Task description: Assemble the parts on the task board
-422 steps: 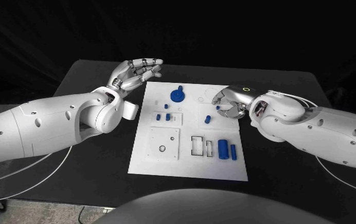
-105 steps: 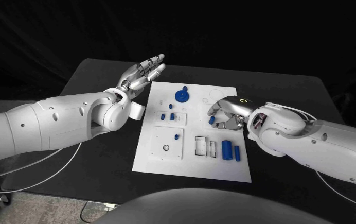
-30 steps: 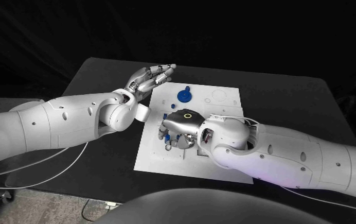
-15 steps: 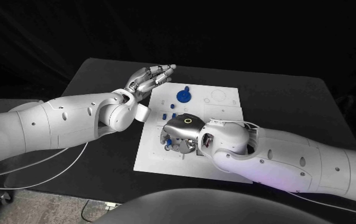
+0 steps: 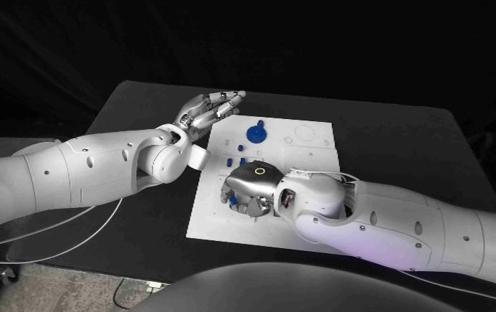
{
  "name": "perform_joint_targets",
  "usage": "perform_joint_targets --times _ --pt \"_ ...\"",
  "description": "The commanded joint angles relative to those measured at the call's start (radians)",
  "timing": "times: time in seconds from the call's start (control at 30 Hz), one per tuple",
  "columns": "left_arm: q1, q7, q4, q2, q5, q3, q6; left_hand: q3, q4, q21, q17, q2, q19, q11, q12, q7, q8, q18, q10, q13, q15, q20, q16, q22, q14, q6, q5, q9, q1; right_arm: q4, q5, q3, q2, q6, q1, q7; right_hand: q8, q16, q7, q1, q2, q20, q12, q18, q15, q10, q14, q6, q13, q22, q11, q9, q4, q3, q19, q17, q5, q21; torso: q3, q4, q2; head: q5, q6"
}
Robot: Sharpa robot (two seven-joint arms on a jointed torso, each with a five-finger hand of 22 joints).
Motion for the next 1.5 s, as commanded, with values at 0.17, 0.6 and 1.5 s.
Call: perform_joint_targets --times 0.17,0.6,1.5 --pt "0.0 0.003 0.003 0.002 0.003 0.001 0.022 0.0 0.001 0.005 0.002 0.0 0.005 0.004 0.008 0.003 0.007 -0.008 0.007 0.002 0.001 -0.001 0.008 -0.001 0.008 0.017 0.003 0.002 0.012 -0.022 -0.017 -0.001 0.012 -0.008 -0.01 0.006 -0.009 -0.007 0.006 -0.007 -0.005 -0.001 -0.012 0.002 -0.001 0.064 -0.001 -0.003 0.005 0.169 -0.061 0.0 -0.006 0.003 0.002 -0.005 -0.014 -0.002 -0.0007 0.0004 0.0 0.0 0.0" --pt "0.001 -0.001 0.002 0.001 0.003 0.001 0.026 -0.001 0.001 0.006 0.002 0.002 0.006 0.008 0.011 0.006 0.011 -0.009 0.009 0.002 -0.002 -0.001 0.009 -0.001 0.01 0.029 0.003 0.004 0.01 -0.029 -0.018 -0.001 0.011 -0.015 -0.021 0.007 -0.031 -0.012 0.016 -0.027 -0.014 0.005 -0.037 0.004 0.008 0.039 -0.005 -0.026 0.0 0.166 -0.049 -0.005 0.001 0.001 -0.005 -0.012 -0.042 -0.014 0.0004 -0.0012 0.0 0.003 0.0" --pt "0.0 -0.016 -0.005 -0.001 0.003 0.001 0.033 -0.001 0.002 0.006 0.002 0.005 0.009 0.012 0.012 0.01 0.013 -0.009 0.01 0.002 -0.003 -0.001 0.011 -0.001 0.011 0.032 0.003 0.004 0.009 0.203 0.328 0.005 -0.286 -0.196 0.143 0.019 -0.036 -0.028 0.045 -0.051 -0.017 0.043 0.109 0.021 0.04 -0.168 -0.045 -0.22 0.097 0.145 -0.016 -0.052 0.121 -0.211 -0.049 -0.053 -0.089 -0.109 -0.0021 -0.0037 -0.001 0.001 0.0"
